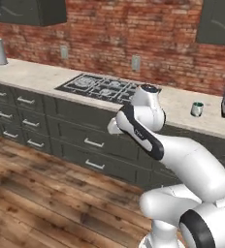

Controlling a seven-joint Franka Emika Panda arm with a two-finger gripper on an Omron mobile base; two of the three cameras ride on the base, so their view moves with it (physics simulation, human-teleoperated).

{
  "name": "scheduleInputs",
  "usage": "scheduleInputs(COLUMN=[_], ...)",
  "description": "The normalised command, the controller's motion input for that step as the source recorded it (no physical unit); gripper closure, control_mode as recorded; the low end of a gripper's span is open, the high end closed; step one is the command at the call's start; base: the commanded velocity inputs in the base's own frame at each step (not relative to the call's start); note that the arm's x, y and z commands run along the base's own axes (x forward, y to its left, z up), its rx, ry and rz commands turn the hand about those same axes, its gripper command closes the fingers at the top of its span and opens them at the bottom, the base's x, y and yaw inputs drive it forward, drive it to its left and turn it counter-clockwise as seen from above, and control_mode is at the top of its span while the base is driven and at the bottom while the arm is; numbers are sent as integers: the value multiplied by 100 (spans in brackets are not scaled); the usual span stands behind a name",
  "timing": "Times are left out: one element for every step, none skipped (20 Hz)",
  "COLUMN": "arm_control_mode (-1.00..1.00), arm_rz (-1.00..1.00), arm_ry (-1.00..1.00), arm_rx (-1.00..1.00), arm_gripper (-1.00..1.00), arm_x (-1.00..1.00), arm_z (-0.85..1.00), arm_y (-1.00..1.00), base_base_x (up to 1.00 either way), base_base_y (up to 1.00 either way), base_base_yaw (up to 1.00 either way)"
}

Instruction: Clear the mugs and bowl far away from the sink.

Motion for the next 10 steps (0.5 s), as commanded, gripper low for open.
scheduleInputs(arm_control_mode=[100,100,100,100,100,100,100,100,100,100], arm_rz=[0,0,0,0,0,0,0,0,0,0], arm_ry=[0,0,0,0,0,0,0,0,0,0], arm_rx=[0,0,0,0,0,0,0,0,0,0], arm_gripper=[-100,-100,-100,-100,-100,-100,-100,-100,-100,-100], arm_x=[0,0,0,0,0,0,0,0,0,0], arm_z=[0,0,0,0,0,0,0,0,0,0], arm_y=[0,0,0,0,0,0,0,0,0,0], base_base_x=[-69,-61,-54,-36,-31,-25,-16,-15,-5,-1], base_base_y=[36,34,29,29,24,11,6,0,0,0], base_base_yaw=[74,75,77,79,79,80,80,81,81,81])
